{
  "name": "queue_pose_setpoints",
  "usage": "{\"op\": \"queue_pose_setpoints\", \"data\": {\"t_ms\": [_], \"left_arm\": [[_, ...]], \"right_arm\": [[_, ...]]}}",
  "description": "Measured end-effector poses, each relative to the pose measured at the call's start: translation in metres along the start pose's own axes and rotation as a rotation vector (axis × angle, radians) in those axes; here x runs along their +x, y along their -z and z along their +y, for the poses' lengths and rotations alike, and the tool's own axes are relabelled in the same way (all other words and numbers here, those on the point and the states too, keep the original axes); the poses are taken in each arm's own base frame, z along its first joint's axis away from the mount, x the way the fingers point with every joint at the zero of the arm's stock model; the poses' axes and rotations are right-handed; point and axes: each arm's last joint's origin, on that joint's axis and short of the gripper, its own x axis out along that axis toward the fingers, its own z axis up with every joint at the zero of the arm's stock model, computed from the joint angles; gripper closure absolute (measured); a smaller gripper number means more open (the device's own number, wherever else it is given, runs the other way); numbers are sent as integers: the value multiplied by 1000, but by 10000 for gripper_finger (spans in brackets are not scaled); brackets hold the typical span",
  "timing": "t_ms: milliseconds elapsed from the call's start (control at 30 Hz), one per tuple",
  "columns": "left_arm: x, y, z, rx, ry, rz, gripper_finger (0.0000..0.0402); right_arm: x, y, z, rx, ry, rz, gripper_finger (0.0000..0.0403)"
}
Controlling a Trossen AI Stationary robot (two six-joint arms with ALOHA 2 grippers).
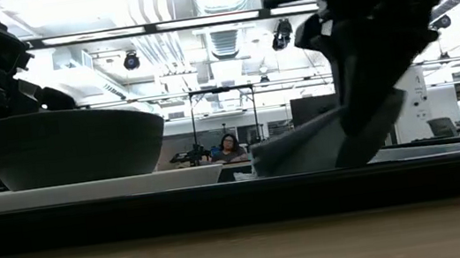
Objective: Set up tray
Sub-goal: Put the napkin on the serving tray to the right of the plate
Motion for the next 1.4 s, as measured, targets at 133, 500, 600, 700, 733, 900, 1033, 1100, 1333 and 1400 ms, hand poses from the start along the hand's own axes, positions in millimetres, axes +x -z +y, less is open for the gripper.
{"op": "queue_pose_setpoints", "data": {"t_ms": [133,500,600,700,733,900,1033,1100,1333,1400], "left_arm": [[0,0,0,0,0,1,303],[0,0,0,0,0,1,303],[0,0,0,0,0,0,303],[0,0,0,0,0,0,303],[0,0,0,0,0,1,303],[0,0,0,0,0,-1,303],[0,0,0,0,0,0,303],[0,0,0,0,0,0,303],[0,0,0,0,0,0,303],[0,0,0,0,0,0,303]], "right_arm": [[2,0,-2,4,-58,37,344],[2,0,-3,11,-98,54,233],[-3,0,-4,14,-134,56,212],[-10,-1,-6,14,-148,37,199],[-13,-1,-6,16,-149,29,197],[-14,-7,-7,0,-136,-40,200],[-11,-15,-4,-67,-149,-117,207],[-11,-18,-6,-80,-124,-145,210],[2,-23,-18,-75,-65,-137,220],[13,-23,-18,-79,-75,-106,223]]}}
